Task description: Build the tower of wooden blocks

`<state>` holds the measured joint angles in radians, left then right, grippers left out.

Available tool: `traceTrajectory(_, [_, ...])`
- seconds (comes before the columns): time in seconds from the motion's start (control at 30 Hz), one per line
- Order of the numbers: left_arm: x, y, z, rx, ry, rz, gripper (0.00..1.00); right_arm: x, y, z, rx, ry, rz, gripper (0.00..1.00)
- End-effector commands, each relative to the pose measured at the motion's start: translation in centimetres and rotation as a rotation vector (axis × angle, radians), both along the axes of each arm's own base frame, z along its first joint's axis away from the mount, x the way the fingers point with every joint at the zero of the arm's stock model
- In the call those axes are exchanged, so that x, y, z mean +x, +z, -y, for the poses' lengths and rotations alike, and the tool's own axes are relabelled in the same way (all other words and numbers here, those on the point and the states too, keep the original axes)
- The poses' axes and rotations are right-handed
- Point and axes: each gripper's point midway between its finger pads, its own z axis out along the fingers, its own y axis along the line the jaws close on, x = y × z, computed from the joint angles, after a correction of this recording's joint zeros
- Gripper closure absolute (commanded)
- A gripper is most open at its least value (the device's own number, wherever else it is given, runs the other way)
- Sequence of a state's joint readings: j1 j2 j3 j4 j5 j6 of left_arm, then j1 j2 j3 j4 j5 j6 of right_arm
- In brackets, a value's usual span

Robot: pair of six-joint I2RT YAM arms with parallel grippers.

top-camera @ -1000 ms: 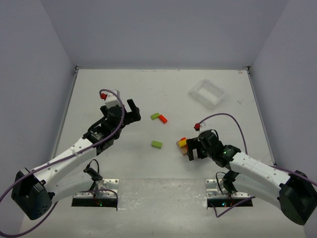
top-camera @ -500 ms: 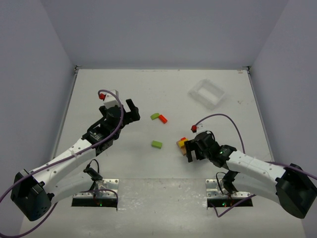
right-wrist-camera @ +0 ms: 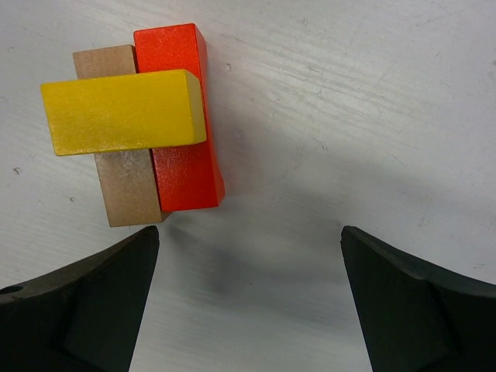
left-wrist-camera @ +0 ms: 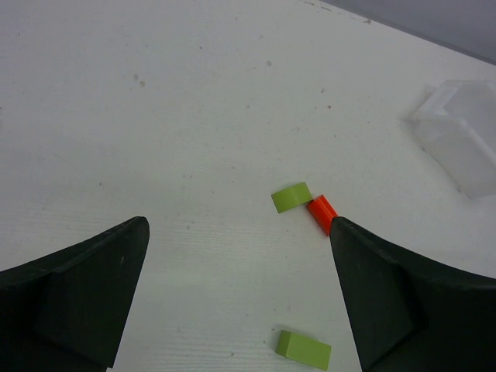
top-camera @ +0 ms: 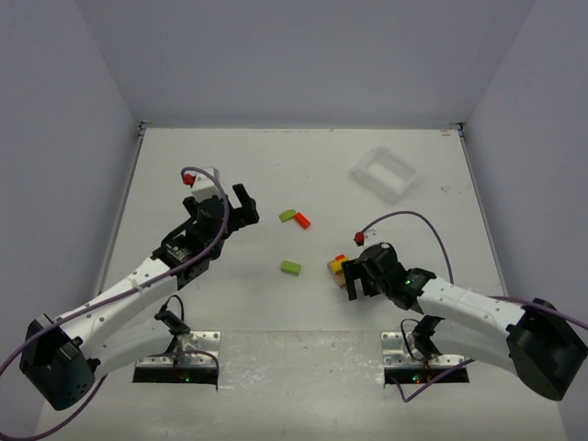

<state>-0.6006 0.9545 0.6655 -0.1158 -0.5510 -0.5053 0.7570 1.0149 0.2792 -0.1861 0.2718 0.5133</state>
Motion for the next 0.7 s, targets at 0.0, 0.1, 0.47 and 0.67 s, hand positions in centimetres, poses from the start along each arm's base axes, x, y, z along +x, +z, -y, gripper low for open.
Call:
traceTrajectory(0.0, [0.22,1.06,-0.39,-0.023,0.019,0.04,0.0,1.02,0.71,-0.43,0.021,-0.022,0.053,0.01])
traceTrajectory(0.1, [0.18,1.08,-0.43,-0.025,0.019,0.041,0.0,1.09,0.68,-0.41,0.018,-0.024,0.054,0.01])
traceTrajectory(0.47, [0.09,1.13,-0.5,-0.026,0.019,0.044,0.0,1.22,0.61,-0.35,0.01,-0.029,0.055,0.01])
traceTrajectory(0.67, [0.09,1.23,-0.5,-0.027,0.02,0.047,0.0,1.2,0.47,-0.22,-0.001,-0.034,0.046,0.01])
